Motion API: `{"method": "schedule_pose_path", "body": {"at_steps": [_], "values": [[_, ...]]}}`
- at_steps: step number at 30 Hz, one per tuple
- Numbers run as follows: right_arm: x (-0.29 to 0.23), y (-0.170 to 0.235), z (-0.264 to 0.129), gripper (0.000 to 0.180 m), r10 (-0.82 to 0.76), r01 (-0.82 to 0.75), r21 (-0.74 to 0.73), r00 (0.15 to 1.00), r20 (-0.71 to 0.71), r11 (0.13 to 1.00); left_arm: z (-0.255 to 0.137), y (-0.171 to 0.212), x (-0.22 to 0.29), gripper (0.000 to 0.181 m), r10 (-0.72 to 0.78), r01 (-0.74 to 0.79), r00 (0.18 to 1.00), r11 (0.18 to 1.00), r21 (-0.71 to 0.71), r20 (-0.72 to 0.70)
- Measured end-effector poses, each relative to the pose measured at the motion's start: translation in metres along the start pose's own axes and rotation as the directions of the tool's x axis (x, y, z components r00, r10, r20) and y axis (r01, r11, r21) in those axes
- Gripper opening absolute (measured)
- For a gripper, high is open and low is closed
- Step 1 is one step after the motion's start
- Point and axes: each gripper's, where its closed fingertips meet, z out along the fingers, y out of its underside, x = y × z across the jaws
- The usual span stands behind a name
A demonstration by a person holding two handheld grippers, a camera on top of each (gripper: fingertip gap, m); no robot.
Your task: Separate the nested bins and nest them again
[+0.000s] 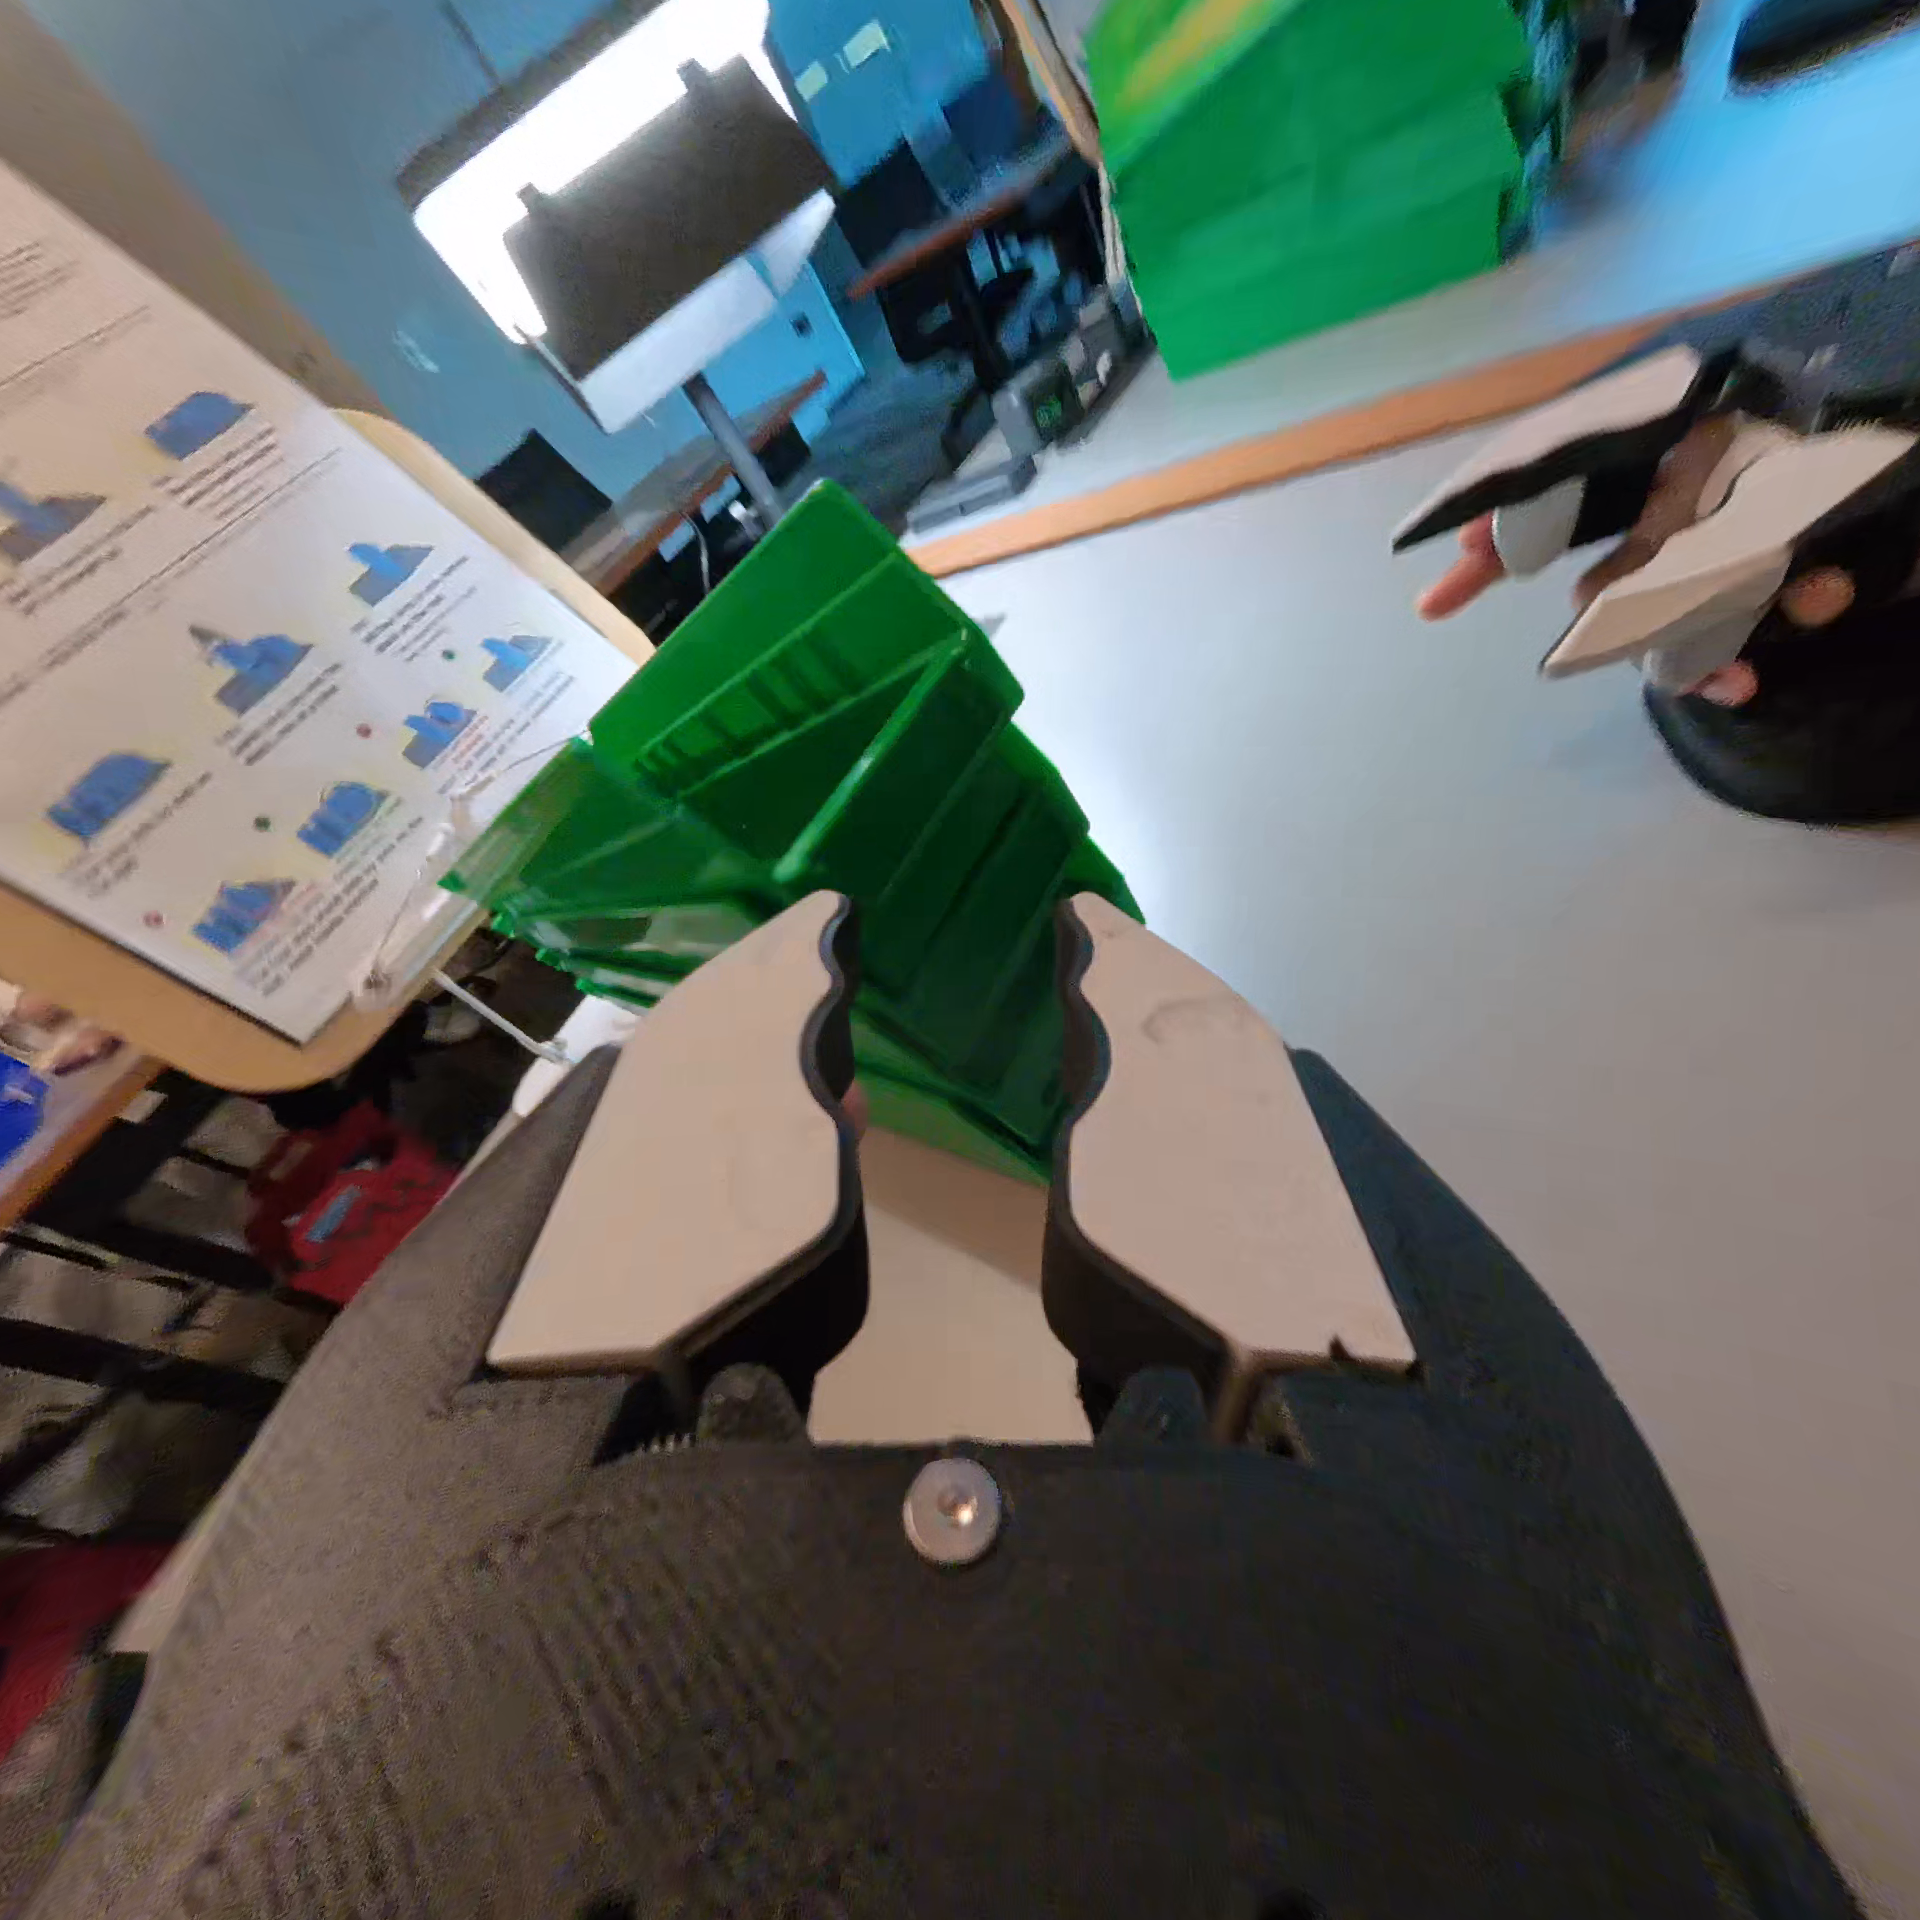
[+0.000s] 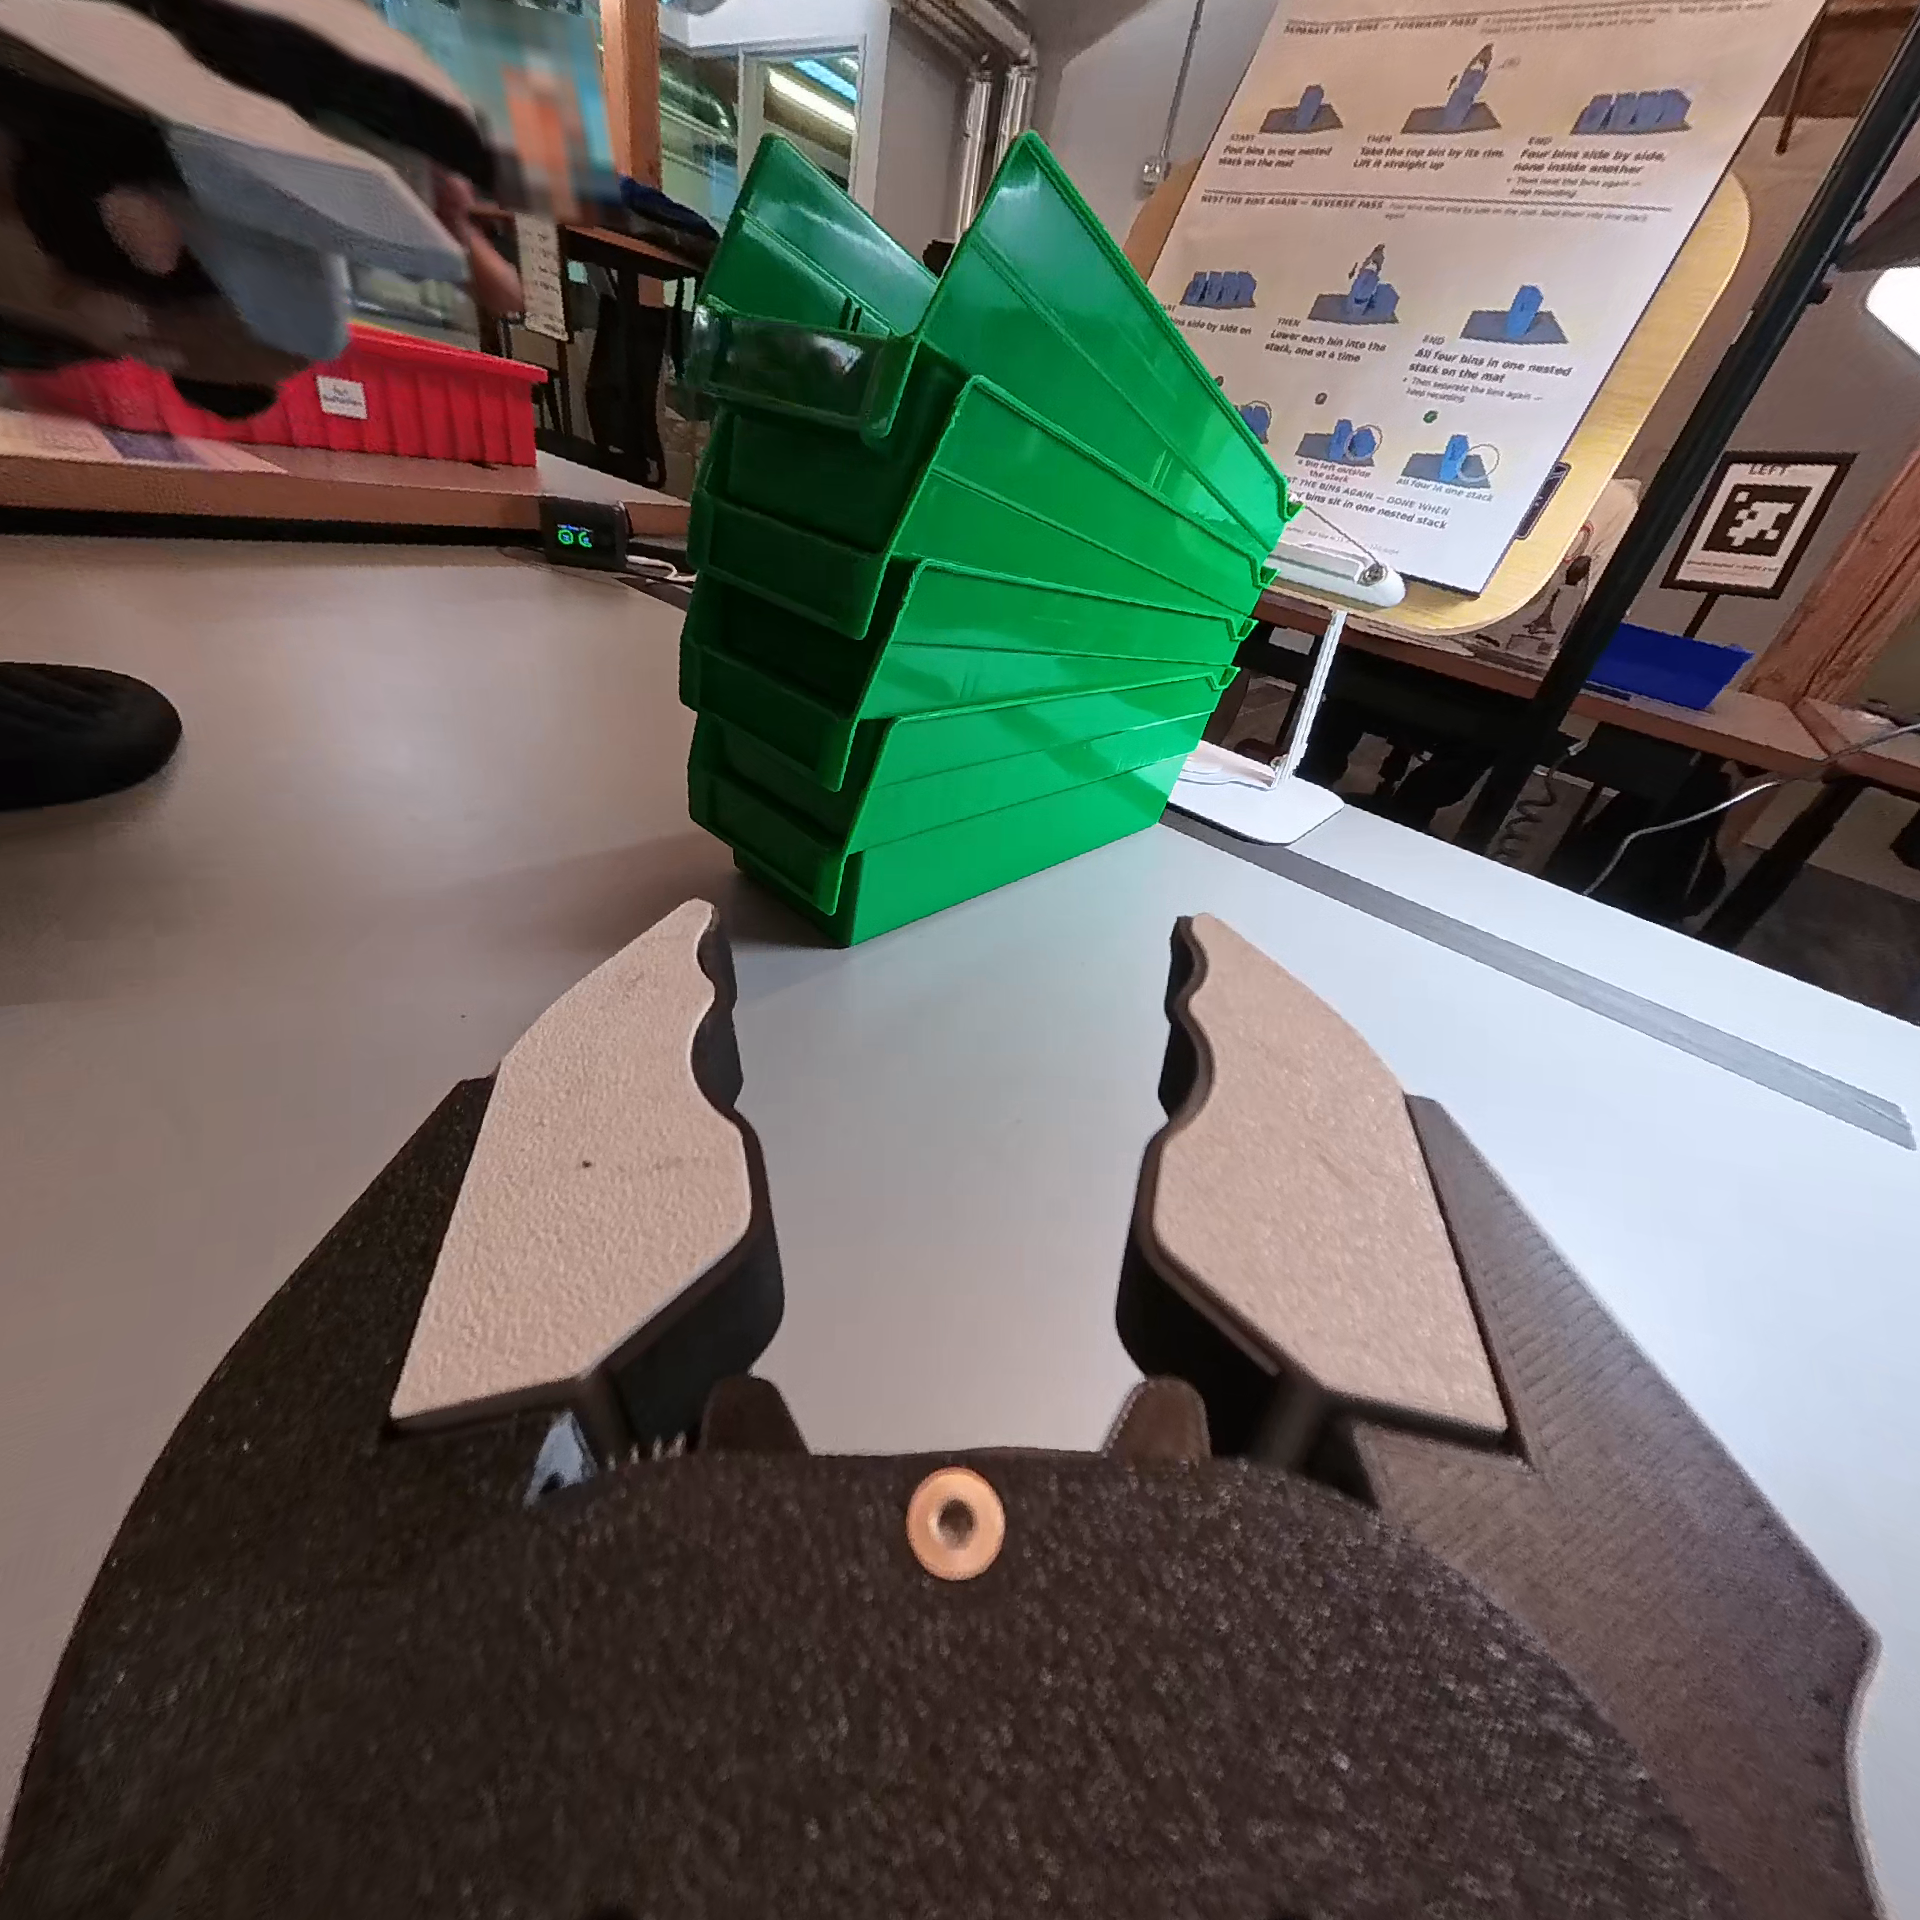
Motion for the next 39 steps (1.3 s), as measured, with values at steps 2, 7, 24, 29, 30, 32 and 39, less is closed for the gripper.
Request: {"method": "schedule_pose_path", "body": {"at_steps": [2, 7, 24, 29, 30, 32, 39], "values": [[0.0, 0.0, 0.0, 0.079, 0.001, -0.001, 0.0, 1.0, 0.001, 1.0, 0.021, -0.003, 0.001, 0.044, 0.101, -0.105, 0.994, 0.987, -0.118, -0.039], [-0.001, -0.001, -0.001, 0.079, -0.006, 0.006, 0.005, 1.0, 0.004, 1.0, 0.071, -0.001, -0.01, 0.047, 0.298, -0.31, 0.95, 0.896, -0.319, -0.087], [-0.003, -0.003, -0.005, 0.075, 0.001, -0.001, 0.011, 1.0, 0.013, 1.0, 0.1, 0.022, -0.011, 0.034, 0.31, -0.452, 0.89, 0.699, -0.554, -0.335], [-0.003, -0.002, -0.005, 0.074, 0.006, -0.006, 0.006, 1.0, 0.012, 1.0, 0.086, -0.011, -0.024, 0.031, 0.378, -0.471, 0.882, 0.722, -0.507, -0.281], [-0.002, -0.002, -0.005, 0.074, 0.007, -0.007, 0.005, 1.0, 0.011, 1.0, 0.081, -0.022, -0.027, 0.031, 0.385, -0.468, 0.884, 0.735, -0.491, -0.265], [-0.002, -0.002, -0.005, 0.074, 0.008, -0.008, 0.006, 1.0, 0.009, 1.0, 0.069, -0.042, -0.034, 0.031, 0.391, -0.456, 0.89, 0.759, -0.465, -0.234], [-0.003, -0.001, -0.005, 0.072, 0.004, -0.004, 0.0, 1.0, 0.009, 1.0, 0.023, -0.029, -0.081, 0.031, 0.408, -0.405, 0.905, 0.74, -0.537, -0.12]]}}
